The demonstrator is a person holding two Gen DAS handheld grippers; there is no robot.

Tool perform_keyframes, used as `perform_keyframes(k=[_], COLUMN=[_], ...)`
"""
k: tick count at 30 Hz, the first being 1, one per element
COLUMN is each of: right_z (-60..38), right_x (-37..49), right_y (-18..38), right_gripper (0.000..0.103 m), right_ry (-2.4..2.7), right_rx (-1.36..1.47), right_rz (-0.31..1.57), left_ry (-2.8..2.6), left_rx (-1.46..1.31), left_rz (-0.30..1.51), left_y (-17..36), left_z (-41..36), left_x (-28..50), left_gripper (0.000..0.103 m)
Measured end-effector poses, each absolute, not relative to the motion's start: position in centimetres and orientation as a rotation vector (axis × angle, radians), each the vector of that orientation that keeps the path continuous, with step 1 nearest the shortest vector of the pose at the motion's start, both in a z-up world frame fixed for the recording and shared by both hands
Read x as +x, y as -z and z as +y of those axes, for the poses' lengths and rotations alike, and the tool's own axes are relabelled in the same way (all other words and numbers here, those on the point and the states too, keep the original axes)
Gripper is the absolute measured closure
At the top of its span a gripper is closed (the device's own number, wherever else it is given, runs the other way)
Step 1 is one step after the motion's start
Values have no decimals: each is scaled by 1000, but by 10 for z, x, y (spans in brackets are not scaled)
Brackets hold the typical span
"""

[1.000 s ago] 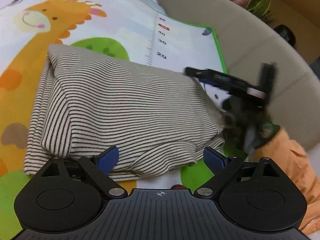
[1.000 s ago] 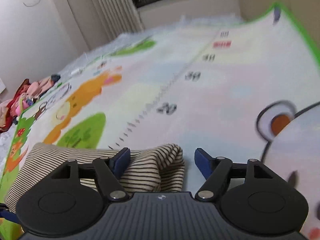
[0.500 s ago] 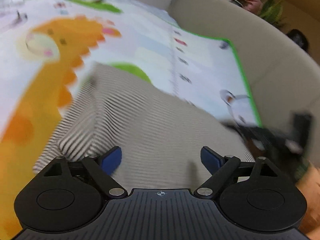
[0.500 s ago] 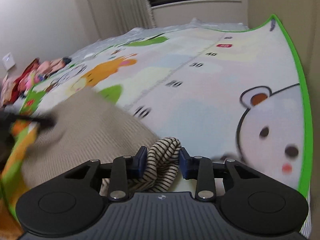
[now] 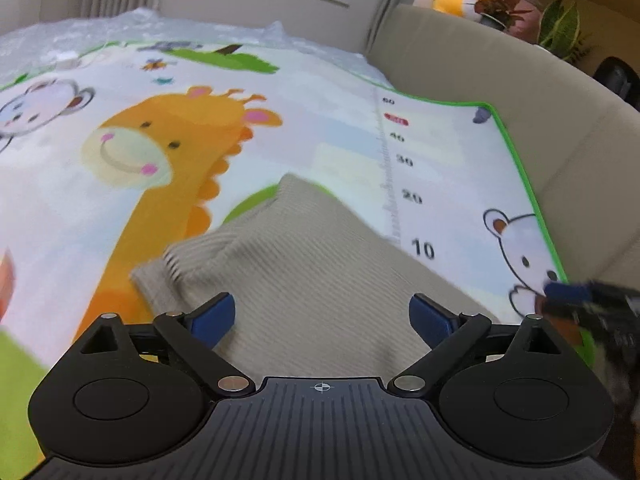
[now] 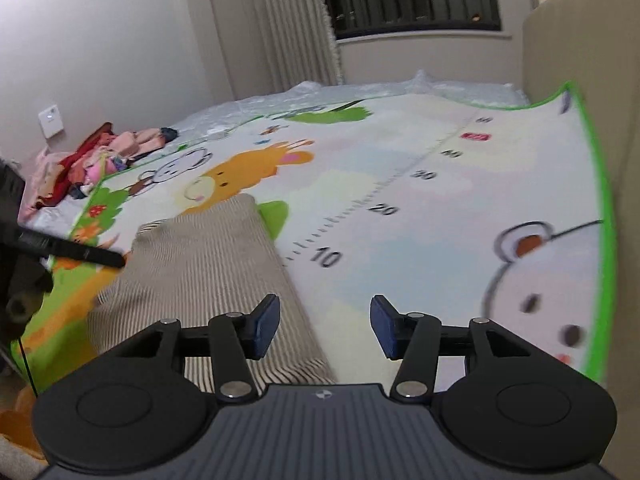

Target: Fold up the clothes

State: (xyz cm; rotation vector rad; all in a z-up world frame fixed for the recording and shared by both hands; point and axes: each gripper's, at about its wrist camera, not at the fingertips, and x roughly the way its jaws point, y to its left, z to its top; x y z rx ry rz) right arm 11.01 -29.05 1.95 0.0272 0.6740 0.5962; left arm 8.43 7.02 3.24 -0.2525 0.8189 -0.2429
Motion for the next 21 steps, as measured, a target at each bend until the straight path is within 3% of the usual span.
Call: perform_keyframes(k=[3, 8, 16, 21], right_z=[-275, -274, -285, -270], right_x=[122, 131, 108, 89], right_y=[-4, 17, 27, 25], right_gripper=[53, 53, 53, 53], right_ry=[-608, -587, -548, -570], right_rx=[19, 38, 73, 63], right_rz=[697, 737, 755, 745], left_ry=[282, 340, 301, 229], left_rx=[-305, -372, -297, -276], left_rz=[894, 980, 934, 854], left_y=[-23, -3, 4, 4], left_z=[76, 70, 55, 55], left_x=[72, 73, 137, 177], left_gripper=[7, 17, 31, 33])
